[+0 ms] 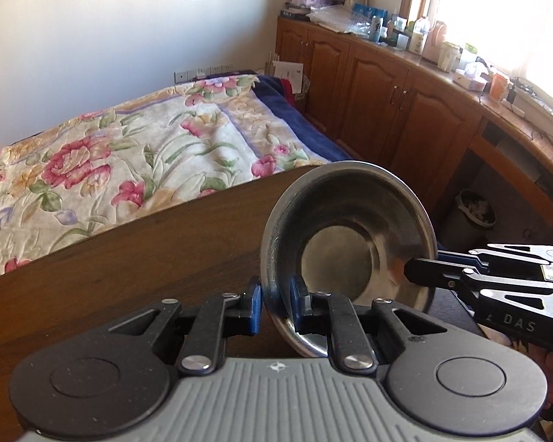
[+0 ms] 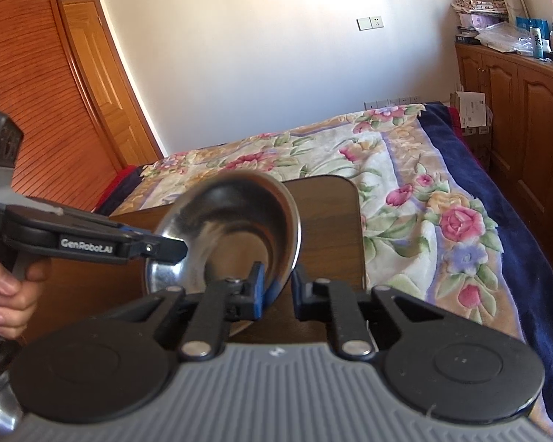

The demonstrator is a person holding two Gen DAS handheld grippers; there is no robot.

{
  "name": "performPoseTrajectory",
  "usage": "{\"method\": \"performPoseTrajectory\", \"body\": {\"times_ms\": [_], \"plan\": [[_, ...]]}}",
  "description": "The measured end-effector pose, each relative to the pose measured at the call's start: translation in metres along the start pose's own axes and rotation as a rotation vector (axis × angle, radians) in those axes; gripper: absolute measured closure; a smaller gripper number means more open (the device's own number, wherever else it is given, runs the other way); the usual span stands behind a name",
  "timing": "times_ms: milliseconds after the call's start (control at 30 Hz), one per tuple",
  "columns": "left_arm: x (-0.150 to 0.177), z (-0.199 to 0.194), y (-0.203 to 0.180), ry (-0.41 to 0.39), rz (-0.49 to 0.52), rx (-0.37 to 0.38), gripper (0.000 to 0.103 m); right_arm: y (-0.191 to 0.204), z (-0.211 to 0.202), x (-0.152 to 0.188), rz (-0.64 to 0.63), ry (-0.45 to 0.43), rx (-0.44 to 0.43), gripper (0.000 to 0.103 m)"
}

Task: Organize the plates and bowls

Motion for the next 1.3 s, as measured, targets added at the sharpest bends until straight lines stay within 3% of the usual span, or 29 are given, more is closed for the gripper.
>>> {"method": "performPoseTrajectory", "body": {"times_ms": [900, 1300], "plan": [[0.01, -0.095, -0.003, -0.115, 0.037, 0.025, 0.088, 0.041, -0.055, -0.02, -0.073, -0.071, 0.013, 0.089], [0.031, -0.129, 0.005, -0.148, 0.033, 0.033, 0.091, 0.062, -0.07, -0.018, -0.107, -0.075, 0.012, 0.091]]}}
Point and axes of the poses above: each gripper's, at about its wrist camera, not at the fingertips, and z roughly the way its jaws point, y to its left, x to its underside, the point moved 8 cm from there along z, roughly the way its jaws point, and after that the axes turned 2 degrees about -z, right-handed, at the moved point
